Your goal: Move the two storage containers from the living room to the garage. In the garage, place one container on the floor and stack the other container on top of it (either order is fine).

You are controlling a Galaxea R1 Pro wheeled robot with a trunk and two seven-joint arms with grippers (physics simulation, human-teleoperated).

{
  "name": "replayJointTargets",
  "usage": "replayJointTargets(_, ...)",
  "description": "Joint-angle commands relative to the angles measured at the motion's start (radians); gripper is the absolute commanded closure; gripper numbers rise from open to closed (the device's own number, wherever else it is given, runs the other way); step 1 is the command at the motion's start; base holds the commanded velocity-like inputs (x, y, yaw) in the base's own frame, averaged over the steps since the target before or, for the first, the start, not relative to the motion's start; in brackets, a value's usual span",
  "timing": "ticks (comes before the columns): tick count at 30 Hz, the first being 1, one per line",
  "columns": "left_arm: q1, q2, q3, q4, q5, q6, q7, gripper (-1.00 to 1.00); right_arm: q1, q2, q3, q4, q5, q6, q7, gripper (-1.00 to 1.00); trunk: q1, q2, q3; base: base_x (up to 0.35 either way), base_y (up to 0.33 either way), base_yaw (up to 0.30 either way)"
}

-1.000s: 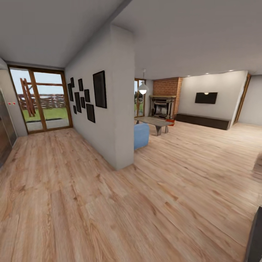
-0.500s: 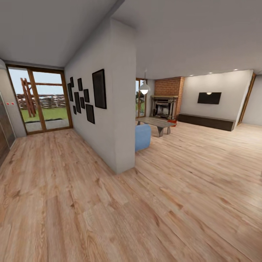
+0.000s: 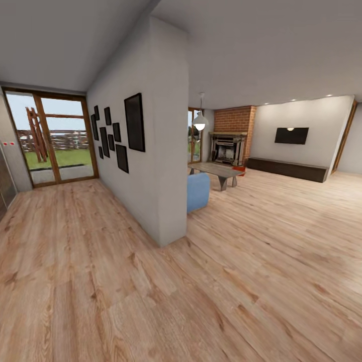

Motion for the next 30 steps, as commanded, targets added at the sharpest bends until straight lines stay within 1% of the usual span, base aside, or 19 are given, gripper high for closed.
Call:
replayJointTargets(1, -0.001, 0.0, -0.007, 0.0, 0.007, 0.002, 0.002, -1.0, -0.001, 0.0, 0.007, 0.003, 0.002, -0.005, -0.004, -1.0, 0.001, -0.001, -0.001, 0.323, 0.0, 0.0)
replayJointTargets(30, -0.001, 0.0, -0.007, -0.001, 0.007, 0.002, 0.002, -1.0, -0.001, 0.0, 0.004, 0.003, 0.003, -0.007, -0.004, -1.0, 0.001, -0.001, -0.001, 0.323, 0.0, 0.0)
